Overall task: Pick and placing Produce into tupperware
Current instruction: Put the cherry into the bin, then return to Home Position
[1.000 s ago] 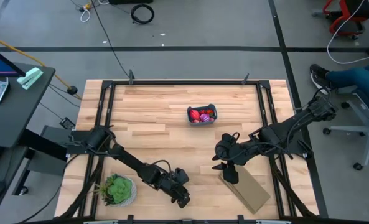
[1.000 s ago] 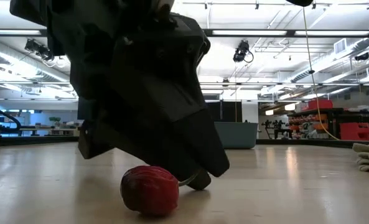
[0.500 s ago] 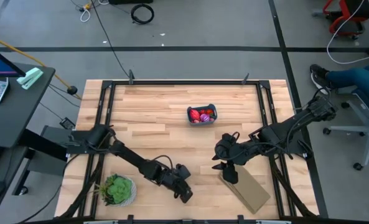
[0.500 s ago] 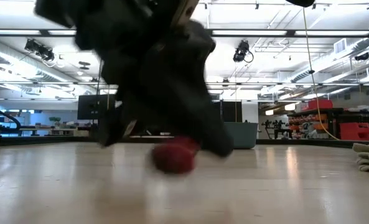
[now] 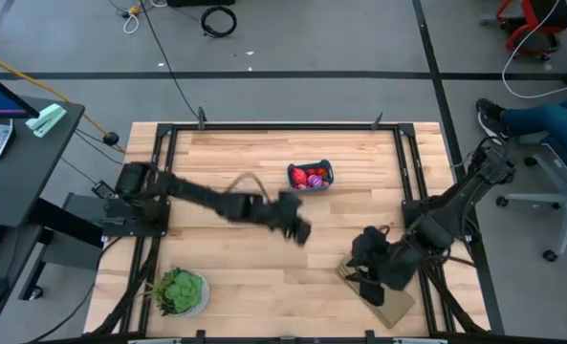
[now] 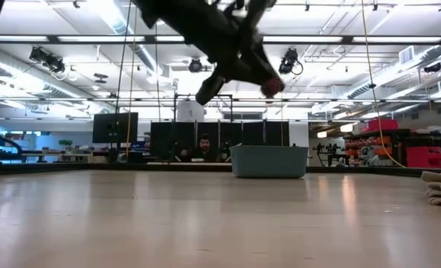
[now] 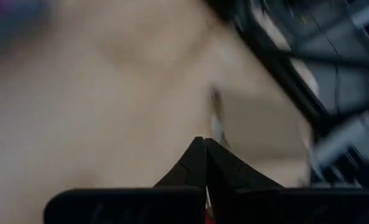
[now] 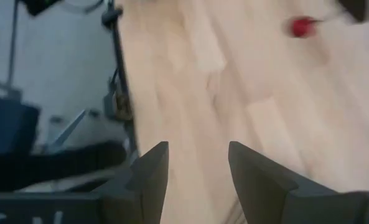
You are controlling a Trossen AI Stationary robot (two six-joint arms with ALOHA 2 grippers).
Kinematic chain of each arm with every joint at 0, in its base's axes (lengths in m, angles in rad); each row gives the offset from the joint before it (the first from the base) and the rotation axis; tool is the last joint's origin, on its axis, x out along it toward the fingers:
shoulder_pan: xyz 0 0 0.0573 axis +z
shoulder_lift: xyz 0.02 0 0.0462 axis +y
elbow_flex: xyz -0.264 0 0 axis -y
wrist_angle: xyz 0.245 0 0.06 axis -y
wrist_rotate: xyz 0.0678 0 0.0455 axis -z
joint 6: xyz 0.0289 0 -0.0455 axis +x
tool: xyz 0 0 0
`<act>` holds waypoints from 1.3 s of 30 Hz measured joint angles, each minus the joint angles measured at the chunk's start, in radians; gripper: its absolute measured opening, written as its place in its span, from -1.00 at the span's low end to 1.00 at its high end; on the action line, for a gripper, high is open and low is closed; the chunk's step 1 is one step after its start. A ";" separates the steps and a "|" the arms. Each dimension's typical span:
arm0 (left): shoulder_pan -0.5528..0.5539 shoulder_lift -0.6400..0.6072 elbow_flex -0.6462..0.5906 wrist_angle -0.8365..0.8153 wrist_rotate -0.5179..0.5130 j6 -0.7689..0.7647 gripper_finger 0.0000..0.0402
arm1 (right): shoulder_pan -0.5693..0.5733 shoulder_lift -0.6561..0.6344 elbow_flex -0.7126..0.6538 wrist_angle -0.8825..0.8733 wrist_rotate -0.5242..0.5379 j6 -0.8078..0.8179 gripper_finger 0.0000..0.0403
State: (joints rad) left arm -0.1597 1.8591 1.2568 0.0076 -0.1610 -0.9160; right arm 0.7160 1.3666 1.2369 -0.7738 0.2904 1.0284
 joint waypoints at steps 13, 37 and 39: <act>0.373 -0.036 0.001 0.006 0.020 0.227 -0.99 | -0.013 0.000 0.000 -0.065 0.441 -0.001 -0.14; 0.429 0.075 0.000 -0.019 0.035 0.296 -0.61 | -0.411 0.000 0.000 -0.314 0.344 -0.062 -0.14; 0.433 0.047 0.000 0.000 0.043 0.267 -0.53 | -0.414 0.000 0.000 -0.320 0.326 -0.075 -0.14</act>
State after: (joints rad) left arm 0.2729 1.9065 1.2564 0.0073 -0.1176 -0.6487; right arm 0.3024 1.3663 1.2369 -1.0939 0.6161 0.9533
